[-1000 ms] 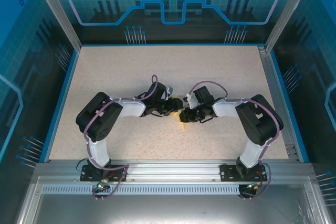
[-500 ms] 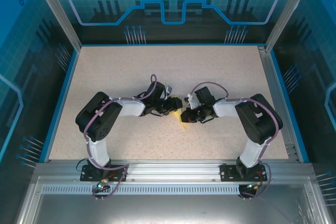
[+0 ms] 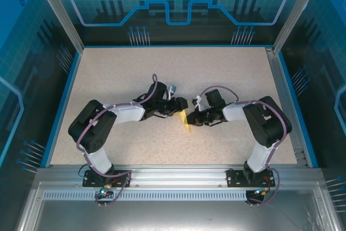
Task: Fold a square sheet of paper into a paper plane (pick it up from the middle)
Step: Fold the wing for the fifth time at the center of the table.
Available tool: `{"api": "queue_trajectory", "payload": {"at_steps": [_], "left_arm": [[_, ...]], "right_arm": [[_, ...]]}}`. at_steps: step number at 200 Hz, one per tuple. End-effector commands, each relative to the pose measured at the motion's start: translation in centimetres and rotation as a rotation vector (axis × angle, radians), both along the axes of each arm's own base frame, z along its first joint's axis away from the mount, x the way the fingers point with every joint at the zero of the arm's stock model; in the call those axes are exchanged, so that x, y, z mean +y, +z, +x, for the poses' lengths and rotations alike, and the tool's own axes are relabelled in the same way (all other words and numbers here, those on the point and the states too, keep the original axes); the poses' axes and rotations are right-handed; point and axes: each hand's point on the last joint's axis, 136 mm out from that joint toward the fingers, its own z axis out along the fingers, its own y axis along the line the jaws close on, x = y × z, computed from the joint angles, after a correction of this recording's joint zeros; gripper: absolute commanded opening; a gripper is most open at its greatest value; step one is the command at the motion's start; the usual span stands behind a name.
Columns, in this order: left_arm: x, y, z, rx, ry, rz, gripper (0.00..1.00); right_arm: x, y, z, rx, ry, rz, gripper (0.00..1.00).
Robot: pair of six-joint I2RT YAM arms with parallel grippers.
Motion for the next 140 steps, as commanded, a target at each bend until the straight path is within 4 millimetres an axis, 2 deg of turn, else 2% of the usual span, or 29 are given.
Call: {"api": "queue_trajectory", "payload": {"at_steps": [1,66,110,140], "left_arm": [[-0.8,-0.1,-0.4,-0.008,-0.044,-0.022,0.55],[-1.2,-1.6,-0.4,0.007,-0.051,-0.018,0.55],[-1.0,-1.4,-0.9,-0.007,-0.056,-0.026,0.57],[-0.8,-0.6,-1.3,-0.045,-0.063,-0.033,0.58]], "right_arm": [[0.1,-0.2,-0.2,0.066,0.002,0.036,0.02],[0.4,-0.7,-0.1,0.120,-0.004,0.067,0.01],[0.0,-1.0,0.1,0.148,-0.026,0.084,0.00],[-0.1,-0.9,0.3,0.167,-0.038,0.110,0.00]]}}
